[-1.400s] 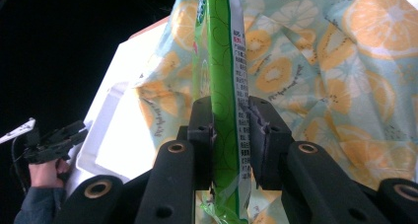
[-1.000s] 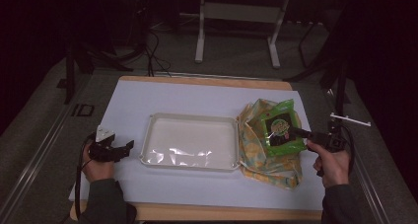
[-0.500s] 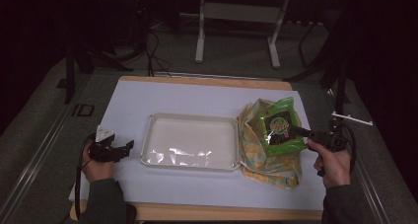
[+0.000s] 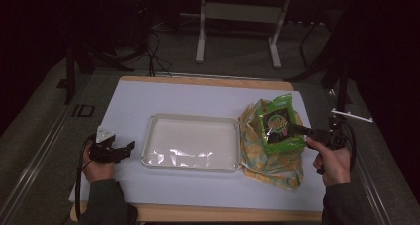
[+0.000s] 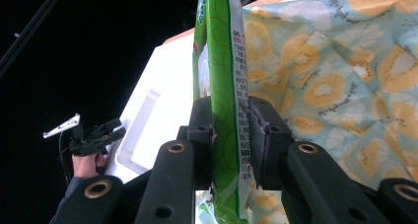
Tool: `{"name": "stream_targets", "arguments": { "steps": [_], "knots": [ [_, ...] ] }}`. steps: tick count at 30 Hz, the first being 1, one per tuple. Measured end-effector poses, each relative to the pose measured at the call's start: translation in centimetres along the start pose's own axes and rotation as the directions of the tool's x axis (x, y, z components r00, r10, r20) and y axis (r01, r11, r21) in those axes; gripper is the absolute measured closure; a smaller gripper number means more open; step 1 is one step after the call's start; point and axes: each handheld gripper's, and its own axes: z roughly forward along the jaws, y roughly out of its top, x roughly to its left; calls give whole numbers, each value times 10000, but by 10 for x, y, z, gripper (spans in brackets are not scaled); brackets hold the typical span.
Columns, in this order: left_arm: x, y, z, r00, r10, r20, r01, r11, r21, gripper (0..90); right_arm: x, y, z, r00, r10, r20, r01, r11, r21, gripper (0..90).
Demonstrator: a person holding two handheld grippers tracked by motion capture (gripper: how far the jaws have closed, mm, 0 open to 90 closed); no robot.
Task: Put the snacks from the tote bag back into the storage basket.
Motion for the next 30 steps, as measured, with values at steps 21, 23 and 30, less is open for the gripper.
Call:
{"name": "stream_targets", "arguments": {
  "steps": [21,23,30],
  "knots": [
    [0,0,0,10000,2,16,-2,10000,3,197,20,0,29,9987,-148,-485,159,9996,222,735],
    [0,0,0,10000,3,17,-3,10000,2,197,21,-1,32,9984,-159,-541,171,9996,225,735],
    [0,0,0,10000,16,10,-16,10000,5,197,26,-4,43,9978,-179,-644,201,9992,345,735]
  ]
}}
